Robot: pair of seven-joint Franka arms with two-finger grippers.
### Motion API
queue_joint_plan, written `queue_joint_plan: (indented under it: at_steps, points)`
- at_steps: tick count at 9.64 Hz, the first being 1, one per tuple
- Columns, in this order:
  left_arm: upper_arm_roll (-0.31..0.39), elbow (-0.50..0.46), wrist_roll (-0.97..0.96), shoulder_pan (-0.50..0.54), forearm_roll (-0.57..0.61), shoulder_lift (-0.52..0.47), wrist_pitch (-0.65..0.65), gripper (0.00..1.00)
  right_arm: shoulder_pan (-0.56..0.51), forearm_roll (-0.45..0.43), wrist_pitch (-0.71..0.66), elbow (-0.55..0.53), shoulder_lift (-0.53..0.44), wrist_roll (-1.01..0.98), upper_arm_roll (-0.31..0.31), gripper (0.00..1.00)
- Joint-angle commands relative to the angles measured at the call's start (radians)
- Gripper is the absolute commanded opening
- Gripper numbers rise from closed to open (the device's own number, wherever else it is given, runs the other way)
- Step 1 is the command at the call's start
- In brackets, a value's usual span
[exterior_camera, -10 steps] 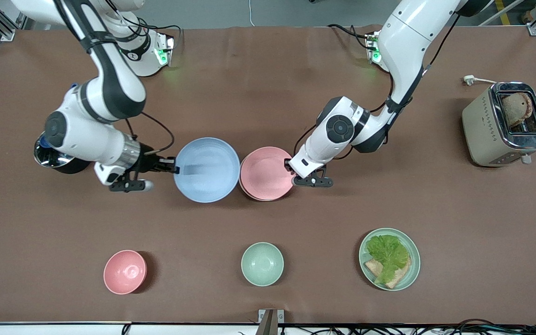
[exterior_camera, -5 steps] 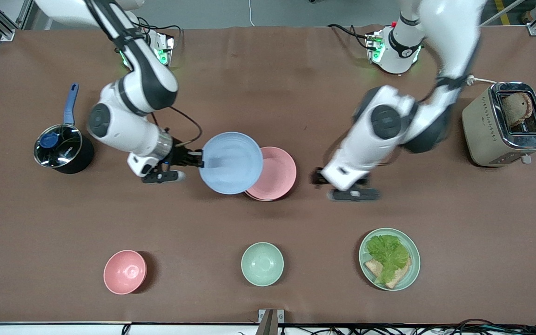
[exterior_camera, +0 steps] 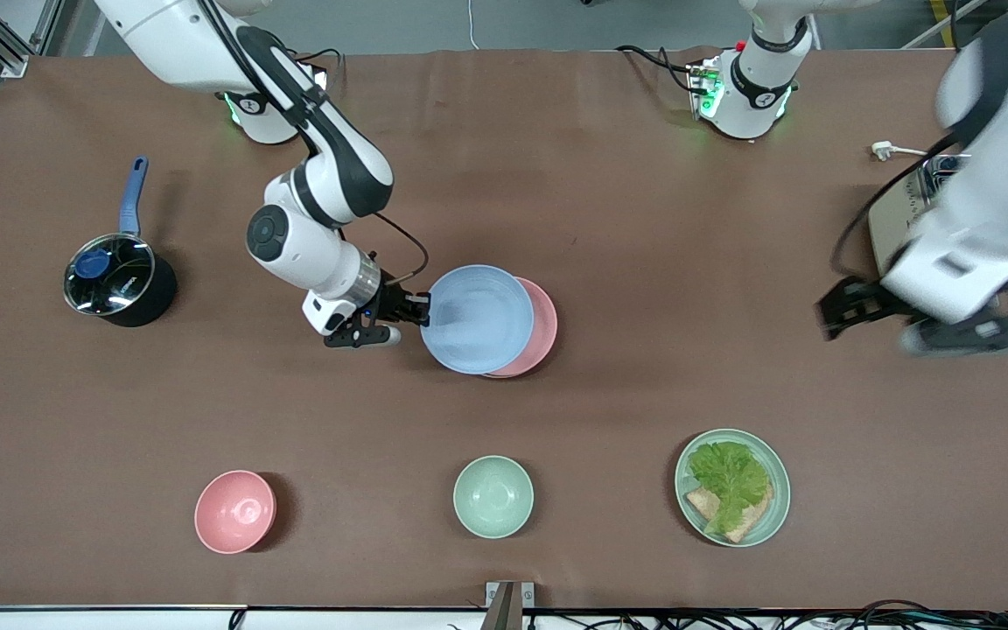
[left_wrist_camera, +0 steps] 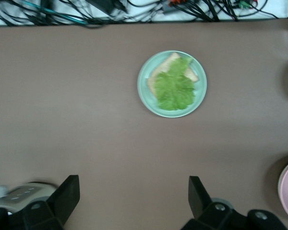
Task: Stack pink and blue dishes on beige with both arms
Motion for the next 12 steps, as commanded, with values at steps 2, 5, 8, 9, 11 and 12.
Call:
queue_joint_plan:
  at_steps: [2, 5, 8, 9, 11, 12]
  points:
    - [0.009, -0.037, 0.161, 0.071, -0.060, -0.113, -0.133, 1.00, 0.049, 0.015, 0.082, -0.003, 0.046, 0.027, 0.001, 0.02]
    - [0.251, -0.156, 0.249, -0.072, -0.146, -0.229, -0.166, 1.00, 0.067, 0.015, 0.124, -0.006, 0.078, 0.027, 0.001, 0.04]
    - [0.255, -0.169, 0.240, -0.081, -0.145, -0.247, -0.206, 1.00, 0.055, 0.012, 0.121, -0.011, 0.078, 0.019, -0.002, 0.05]
    - [0.252, -0.168, 0.244, -0.080, -0.143, -0.245, -0.207, 1.00, 0.055, 0.009, 0.121, -0.011, 0.079, 0.019, -0.003, 0.05]
    - [0.249, -0.166, 0.240, -0.083, -0.143, -0.247, -0.207, 1.00, 0.055, 0.007, 0.121, -0.015, 0.087, 0.019, -0.003, 0.08]
    - [0.249, -0.166, 0.246, -0.081, -0.145, -0.248, -0.210, 1.00, 0.054, 0.007, 0.121, -0.015, 0.089, 0.019, -0.003, 0.08]
